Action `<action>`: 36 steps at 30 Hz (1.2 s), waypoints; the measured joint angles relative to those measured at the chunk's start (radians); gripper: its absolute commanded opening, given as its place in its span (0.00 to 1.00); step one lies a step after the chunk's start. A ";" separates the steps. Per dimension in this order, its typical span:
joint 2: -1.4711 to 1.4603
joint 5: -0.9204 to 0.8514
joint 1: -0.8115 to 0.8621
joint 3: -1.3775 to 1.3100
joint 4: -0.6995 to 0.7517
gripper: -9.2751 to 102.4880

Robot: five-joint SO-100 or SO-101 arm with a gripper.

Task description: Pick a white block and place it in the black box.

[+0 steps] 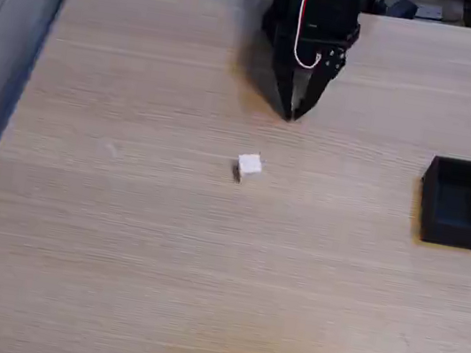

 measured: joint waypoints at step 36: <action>0.000 -0.020 0.012 0.000 -0.002 0.08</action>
